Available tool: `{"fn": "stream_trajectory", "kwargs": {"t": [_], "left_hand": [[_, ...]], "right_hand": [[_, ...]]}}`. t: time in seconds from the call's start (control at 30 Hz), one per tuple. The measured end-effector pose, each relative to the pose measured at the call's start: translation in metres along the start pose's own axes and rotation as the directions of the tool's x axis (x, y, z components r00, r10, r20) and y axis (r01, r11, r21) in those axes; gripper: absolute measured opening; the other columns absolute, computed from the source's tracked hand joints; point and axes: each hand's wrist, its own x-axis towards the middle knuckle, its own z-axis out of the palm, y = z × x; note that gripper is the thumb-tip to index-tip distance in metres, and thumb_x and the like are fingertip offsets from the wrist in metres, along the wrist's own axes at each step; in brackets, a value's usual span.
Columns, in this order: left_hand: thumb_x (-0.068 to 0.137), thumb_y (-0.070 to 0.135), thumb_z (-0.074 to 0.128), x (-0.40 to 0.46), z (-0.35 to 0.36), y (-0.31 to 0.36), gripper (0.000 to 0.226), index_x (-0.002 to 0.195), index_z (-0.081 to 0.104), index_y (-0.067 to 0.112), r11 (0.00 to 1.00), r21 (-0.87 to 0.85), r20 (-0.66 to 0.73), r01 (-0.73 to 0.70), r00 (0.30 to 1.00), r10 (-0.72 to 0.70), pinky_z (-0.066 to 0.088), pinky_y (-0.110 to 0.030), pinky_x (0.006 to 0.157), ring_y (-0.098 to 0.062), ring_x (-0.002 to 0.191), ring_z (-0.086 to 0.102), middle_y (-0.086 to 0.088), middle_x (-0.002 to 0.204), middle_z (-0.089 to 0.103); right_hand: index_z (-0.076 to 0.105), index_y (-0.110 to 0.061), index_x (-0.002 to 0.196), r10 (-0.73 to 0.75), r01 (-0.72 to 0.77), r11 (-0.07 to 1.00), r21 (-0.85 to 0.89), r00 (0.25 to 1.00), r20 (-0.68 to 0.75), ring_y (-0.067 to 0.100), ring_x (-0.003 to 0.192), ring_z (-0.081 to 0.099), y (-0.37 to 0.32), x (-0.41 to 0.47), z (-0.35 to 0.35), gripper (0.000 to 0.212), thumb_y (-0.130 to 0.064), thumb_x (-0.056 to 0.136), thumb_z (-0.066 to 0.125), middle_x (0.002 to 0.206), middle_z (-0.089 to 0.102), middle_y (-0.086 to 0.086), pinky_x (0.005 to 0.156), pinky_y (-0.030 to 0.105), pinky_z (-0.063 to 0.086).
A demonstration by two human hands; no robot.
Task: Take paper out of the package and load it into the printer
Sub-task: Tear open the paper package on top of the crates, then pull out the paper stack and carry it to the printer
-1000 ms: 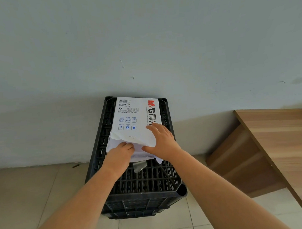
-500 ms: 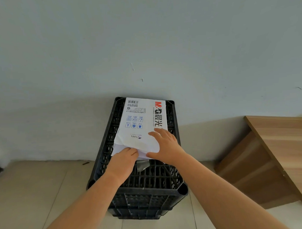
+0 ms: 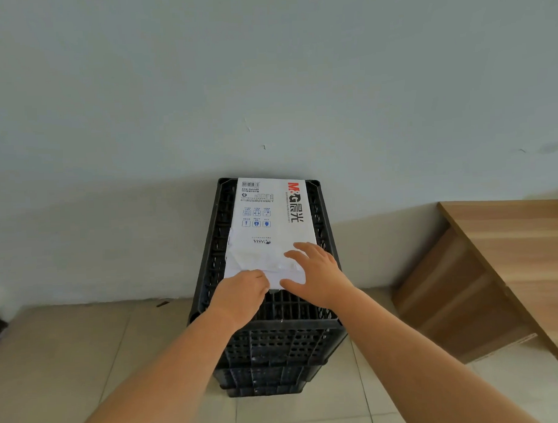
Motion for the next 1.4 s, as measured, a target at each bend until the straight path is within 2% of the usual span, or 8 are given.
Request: {"fn": "stream_trajectory", "kwargs": {"t": [0.53,0.63,0.73,0.87,0.97,1.13,1.3,1.4], "left_hand": [[0.096,0.022,0.046,-0.056,-0.005,0.018,0.021,0.095,0.065,0.018,0.987,-0.133,-0.083,-0.088,0.994,0.078,0.052,-0.036,0.068,-0.015,0.087,0.057,0.006,0.096,0.063],[0.096,0.023,0.046,-0.064,-0.005,0.021,0.021,0.096,0.065,0.017,0.985,-0.144,-0.091,-0.099,0.992,0.086,0.053,-0.036,0.071,-0.014,0.087,0.057,0.006,0.097,0.063],[0.096,0.023,0.045,-0.072,-0.003,0.025,0.021,0.097,0.066,0.018,0.985,-0.135,-0.098,-0.106,0.991,0.093,0.053,-0.035,0.07,-0.013,0.087,0.058,0.006,0.097,0.064],[0.095,0.022,0.049,-0.08,0.002,0.028,0.02,0.098,0.068,0.018,0.983,-0.158,-0.167,-0.097,0.983,0.07,0.054,-0.033,0.069,-0.011,0.086,0.059,0.008,0.097,0.067],[0.094,0.021,0.051,-0.086,0.005,0.028,0.02,0.097,0.07,0.017,0.981,-0.155,-0.152,-0.115,0.984,0.091,0.054,-0.035,0.073,-0.013,0.086,0.061,0.007,0.098,0.068],[0.087,0.05,0.057,-0.089,-0.002,0.012,0.037,0.117,0.064,0.03,0.979,-0.195,-0.025,0.066,0.997,-0.072,0.032,-0.045,0.109,-0.013,0.126,0.043,0.011,0.133,0.052],[0.092,0.043,0.052,-0.084,-0.011,-0.007,0.035,0.119,0.062,0.024,0.727,-0.547,0.033,0.415,0.878,-0.477,0.037,-0.041,0.106,-0.021,0.125,0.044,0.0,0.136,0.048],[0.091,0.034,0.059,-0.082,-0.01,-0.007,0.038,0.127,0.054,0.025,0.339,-0.759,0.3,0.555,0.761,-0.575,0.044,-0.037,0.094,-0.025,0.116,0.052,-0.001,0.132,0.05]], "right_hand": [[0.041,-0.025,0.142,0.365,-0.36,0.92,0.156,0.931,-0.001,0.026,0.141,0.024,-0.013,-0.06,0.006,0.057,-0.05,0.091,0.053,0.153,0.028,0.003,0.112,0.042,0.03],[0.046,-0.026,0.138,0.474,-0.487,0.839,0.241,0.873,0.113,0.027,0.128,0.04,-0.01,-0.056,0.01,0.051,-0.045,0.092,0.054,0.148,0.033,0.007,0.099,0.039,0.042],[0.051,-0.022,0.133,0.504,-0.542,0.766,0.347,0.84,0.199,0.016,0.085,0.06,-0.008,-0.054,0.013,0.047,-0.041,0.091,0.056,0.139,0.042,0.009,0.065,0.026,0.048],[0.057,-0.014,0.127,0.586,-0.643,0.603,0.473,0.759,0.284,0.026,0.102,0.059,0.001,-0.051,0.015,0.037,-0.028,0.092,0.057,0.115,0.058,0.005,0.091,0.04,0.053],[0.064,-0.018,0.119,0.599,-0.66,0.496,0.565,0.731,0.328,0.025,0.096,0.058,0.007,-0.052,0.02,0.03,-0.012,0.091,0.058,0.105,0.057,0.002,0.087,0.036,0.055],[0.069,-0.016,0.089,0.597,-0.576,0.194,0.794,0.712,0.37,0.03,0.098,0.062,0.011,-0.062,0.021,0.023,0.005,0.087,0.06,0.114,0.063,0.014,0.089,0.039,0.055],[0.067,-0.009,0.098,0.577,-0.539,0.119,0.834,0.721,0.384,0.031,0.101,0.06,0.003,-0.077,0.014,0.023,0.008,0.088,0.057,0.118,0.06,0.016,0.08,0.035,0.053],[0.066,-0.01,0.097,0.555,-0.538,0.099,0.837,0.728,0.402,0.033,0.109,0.058,-0.002,-0.089,0.011,0.022,0.008,0.089,0.055,0.121,0.058,0.016,0.076,0.034,0.053]]}}
